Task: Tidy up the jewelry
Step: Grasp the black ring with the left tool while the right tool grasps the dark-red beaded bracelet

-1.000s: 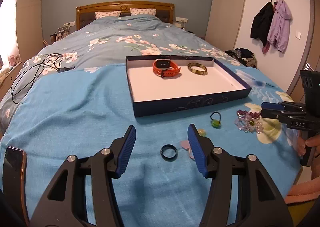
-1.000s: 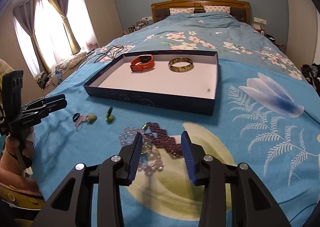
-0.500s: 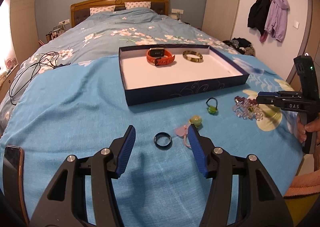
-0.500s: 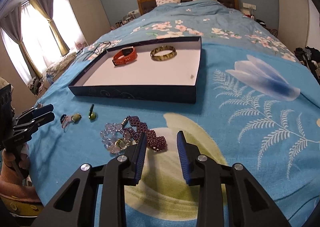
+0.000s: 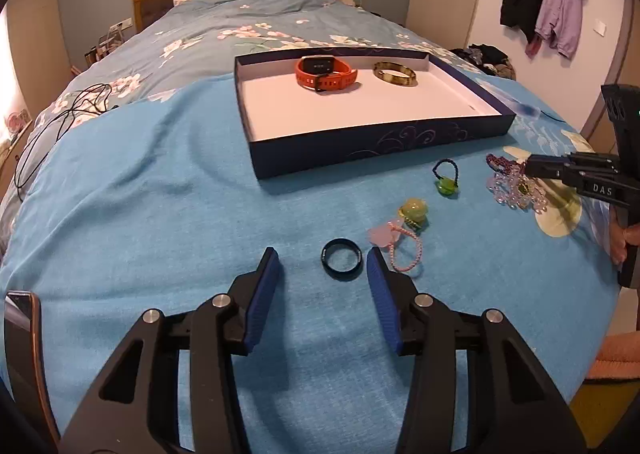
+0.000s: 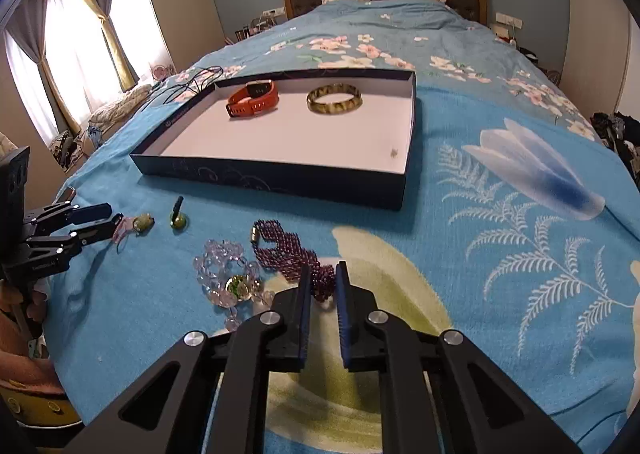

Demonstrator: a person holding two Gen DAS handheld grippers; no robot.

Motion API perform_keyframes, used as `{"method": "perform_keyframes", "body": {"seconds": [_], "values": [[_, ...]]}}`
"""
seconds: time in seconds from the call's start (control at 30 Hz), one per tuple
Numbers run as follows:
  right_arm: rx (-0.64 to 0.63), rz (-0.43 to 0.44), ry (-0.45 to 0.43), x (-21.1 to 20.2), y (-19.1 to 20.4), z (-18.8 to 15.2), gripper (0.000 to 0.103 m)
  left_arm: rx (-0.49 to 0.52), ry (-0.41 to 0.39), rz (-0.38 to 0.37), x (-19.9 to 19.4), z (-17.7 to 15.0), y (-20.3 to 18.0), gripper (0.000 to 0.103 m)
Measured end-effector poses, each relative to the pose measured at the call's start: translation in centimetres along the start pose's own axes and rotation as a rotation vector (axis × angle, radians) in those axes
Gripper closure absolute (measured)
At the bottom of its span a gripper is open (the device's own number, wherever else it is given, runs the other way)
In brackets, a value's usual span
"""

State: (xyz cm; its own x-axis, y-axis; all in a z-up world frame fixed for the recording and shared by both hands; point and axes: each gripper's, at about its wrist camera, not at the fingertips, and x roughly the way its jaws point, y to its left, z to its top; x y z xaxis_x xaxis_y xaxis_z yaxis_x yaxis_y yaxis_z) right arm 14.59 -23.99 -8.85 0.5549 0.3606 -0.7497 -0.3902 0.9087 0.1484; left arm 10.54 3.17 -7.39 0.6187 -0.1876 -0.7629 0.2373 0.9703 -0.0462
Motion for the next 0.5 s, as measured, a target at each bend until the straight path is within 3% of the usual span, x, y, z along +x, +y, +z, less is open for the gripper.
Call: {"method": "perform_keyframes", "body": {"seconds": [0.2,0.37,0.5], "values": [[-0.005,0.013,-0.048,-0.8,0.3,0.6,0.094,0.029,0.012,0.024,0.2,0.0,-0.5,0.064],[-0.018,0.035,-0.092,-1.8,1.1,1.5,0.096,0.02,0.013,0.024,0.3,0.1,-0.4,0.081],[-0.035,0.049,-0.124,-2.5,1.7,2.5,0.096,0.019,0.01,0.025,0.2,0.1,-0.4,0.081]]}}
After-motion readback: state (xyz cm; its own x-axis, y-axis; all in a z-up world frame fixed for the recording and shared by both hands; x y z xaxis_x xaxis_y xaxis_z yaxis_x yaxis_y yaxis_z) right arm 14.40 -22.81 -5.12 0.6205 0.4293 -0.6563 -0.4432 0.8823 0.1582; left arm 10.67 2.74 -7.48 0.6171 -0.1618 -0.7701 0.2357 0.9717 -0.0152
